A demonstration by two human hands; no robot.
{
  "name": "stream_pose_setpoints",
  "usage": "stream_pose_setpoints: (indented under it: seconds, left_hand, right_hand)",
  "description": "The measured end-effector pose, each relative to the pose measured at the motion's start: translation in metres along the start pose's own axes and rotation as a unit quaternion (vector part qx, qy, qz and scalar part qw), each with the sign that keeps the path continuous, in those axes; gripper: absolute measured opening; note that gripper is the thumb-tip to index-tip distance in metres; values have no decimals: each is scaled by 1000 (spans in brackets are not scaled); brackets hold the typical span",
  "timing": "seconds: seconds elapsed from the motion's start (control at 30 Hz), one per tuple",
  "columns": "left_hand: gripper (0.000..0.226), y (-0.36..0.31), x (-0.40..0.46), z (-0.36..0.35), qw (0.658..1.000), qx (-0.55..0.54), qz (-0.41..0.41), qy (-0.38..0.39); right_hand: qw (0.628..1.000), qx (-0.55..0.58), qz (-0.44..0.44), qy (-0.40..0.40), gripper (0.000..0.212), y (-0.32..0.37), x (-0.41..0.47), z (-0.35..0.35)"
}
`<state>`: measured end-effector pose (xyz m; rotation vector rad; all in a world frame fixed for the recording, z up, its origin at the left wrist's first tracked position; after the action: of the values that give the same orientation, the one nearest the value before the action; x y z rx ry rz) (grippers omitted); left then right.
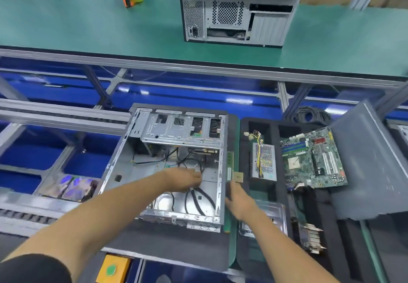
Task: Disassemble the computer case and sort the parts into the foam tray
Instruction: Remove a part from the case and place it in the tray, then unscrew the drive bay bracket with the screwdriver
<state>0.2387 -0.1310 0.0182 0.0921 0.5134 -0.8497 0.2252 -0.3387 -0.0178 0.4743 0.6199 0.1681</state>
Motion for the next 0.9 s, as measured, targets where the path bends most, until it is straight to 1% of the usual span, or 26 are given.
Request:
stream_pose_setpoints:
  seconds: [0.03,0.1,0.17,0.2,0.27,0.37,0.4,0.43,0.47,0.53,0.6,0.67,0.7,0.73,0.8,0.87,0.9]
  left_hand:
    - [38,0,5,-6,1000,-5,7,9]
    - [47,-2,16,-11,1000,2,12,8]
    - [45,-2,23,-11,999,42,-7,1]
    - [42,-1,24,-12,998,58,-17,3]
    - [36,1,22,-14,996,77,-41,16]
    - [25,5,15,-18,989,125,-65,40]
    - [25,8,13,-18,987,140,-64,38]
    - [29,10,9,-17,991,117,-57,31]
    - [32,11,5,-15,994,92,-51,24]
    - [26,16,-4,-6,996,67,-58,-21]
    - [20,26,-18,9,997,3,-42,-70]
    - [11,34,-33,31,991,-40,-23,-124]
    - [11,39,-38,40,987,-54,-10,-152]
    - [13,45,-42,48,981,-74,0,-179]
    - [11,52,-48,65,970,-97,1,-224]
    - [6,51,-46,82,964,-113,-11,-239]
    - [13,47,-42,91,963,-113,-21,-243]
  right_hand:
    - [999,-34,-17,5,45,-2,-2,-8]
    - [993,-110,-46,11,45,-4,-6,-20]
    - [984,-164,-71,17,43,-4,-9,-26]
    - [980,-181,-84,23,48,-4,-10,-28]
    - [975,-193,-108,30,56,-4,-10,-30]
    - [974,-186,-130,23,48,-1,-10,-26]
    - [973,-183,-138,26,44,0,-12,-26]
    - [972,-180,-146,33,40,0,-14,-26]
    - [973,-169,-155,38,36,0,-17,-26]
    - [976,-122,-176,41,31,0,-21,-23]
    - [978,-63,-195,38,30,2,-24,-18]
    - [979,7,-205,19,32,3,-28,-9]
    - [977,33,-208,4,35,3,-30,-3]
    - [977,46,-207,-10,35,3,-32,2]
    - [979,61,-195,-26,29,-2,-36,11]
    - [976,125,-176,-25,23,-8,-39,17]
    - [973,157,-165,-29,22,-11,-41,22]
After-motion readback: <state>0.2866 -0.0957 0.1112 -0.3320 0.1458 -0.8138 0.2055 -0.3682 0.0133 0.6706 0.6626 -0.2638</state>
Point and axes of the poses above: each hand's wrist, its own x-axis towards the middle knuckle, its own z-axis out of the back of the hand, y = z × x, the point moved 5 cm from there along x, towards the middle knuckle, and after that the axes turned 5 degrees about -z, right-handed, at the moved point
